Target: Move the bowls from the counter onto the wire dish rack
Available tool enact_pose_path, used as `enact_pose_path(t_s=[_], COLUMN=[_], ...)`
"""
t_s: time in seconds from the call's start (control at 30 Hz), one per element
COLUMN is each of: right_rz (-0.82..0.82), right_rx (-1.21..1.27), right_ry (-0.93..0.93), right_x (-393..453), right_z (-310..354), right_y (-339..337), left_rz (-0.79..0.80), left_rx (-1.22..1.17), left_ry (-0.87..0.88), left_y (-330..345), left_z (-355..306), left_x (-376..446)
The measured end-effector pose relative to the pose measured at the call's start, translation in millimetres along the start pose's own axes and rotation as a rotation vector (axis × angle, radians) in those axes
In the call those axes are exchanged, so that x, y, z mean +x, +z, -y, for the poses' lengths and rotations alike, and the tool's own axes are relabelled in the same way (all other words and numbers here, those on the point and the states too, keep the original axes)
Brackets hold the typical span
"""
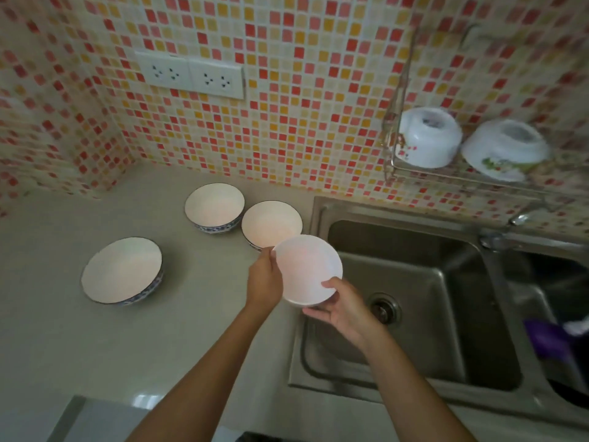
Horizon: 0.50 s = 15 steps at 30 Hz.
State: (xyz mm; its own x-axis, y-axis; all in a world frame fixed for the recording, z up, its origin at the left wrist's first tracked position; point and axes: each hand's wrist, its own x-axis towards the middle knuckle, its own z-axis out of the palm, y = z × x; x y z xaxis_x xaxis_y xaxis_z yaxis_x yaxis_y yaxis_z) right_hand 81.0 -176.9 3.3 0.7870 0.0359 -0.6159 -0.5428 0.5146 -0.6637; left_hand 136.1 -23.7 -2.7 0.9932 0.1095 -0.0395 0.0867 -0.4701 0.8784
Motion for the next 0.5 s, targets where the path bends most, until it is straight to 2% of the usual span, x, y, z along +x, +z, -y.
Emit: enact_pose_path(t_s=[0.23, 0.4, 0.5], right_rz=[-0.122, -0.276, -0.332], right_rx=[0.118, 0.16, 0.18], right_ry=[-0.01, -0.018, -0.017], right_x=[-39, -61, -74], right_z=[15, 16, 13], right_y=[-88, -149, -184], left_rz=[0.157, 0.23, 0.304], left_rx=[-0.064, 0.024, 0.203], left_ry=[0.086, 0.093, 0.094], left_y=[71, 116, 138], left_z=[-44, -45, -19], left_x=[-41, -74, -91])
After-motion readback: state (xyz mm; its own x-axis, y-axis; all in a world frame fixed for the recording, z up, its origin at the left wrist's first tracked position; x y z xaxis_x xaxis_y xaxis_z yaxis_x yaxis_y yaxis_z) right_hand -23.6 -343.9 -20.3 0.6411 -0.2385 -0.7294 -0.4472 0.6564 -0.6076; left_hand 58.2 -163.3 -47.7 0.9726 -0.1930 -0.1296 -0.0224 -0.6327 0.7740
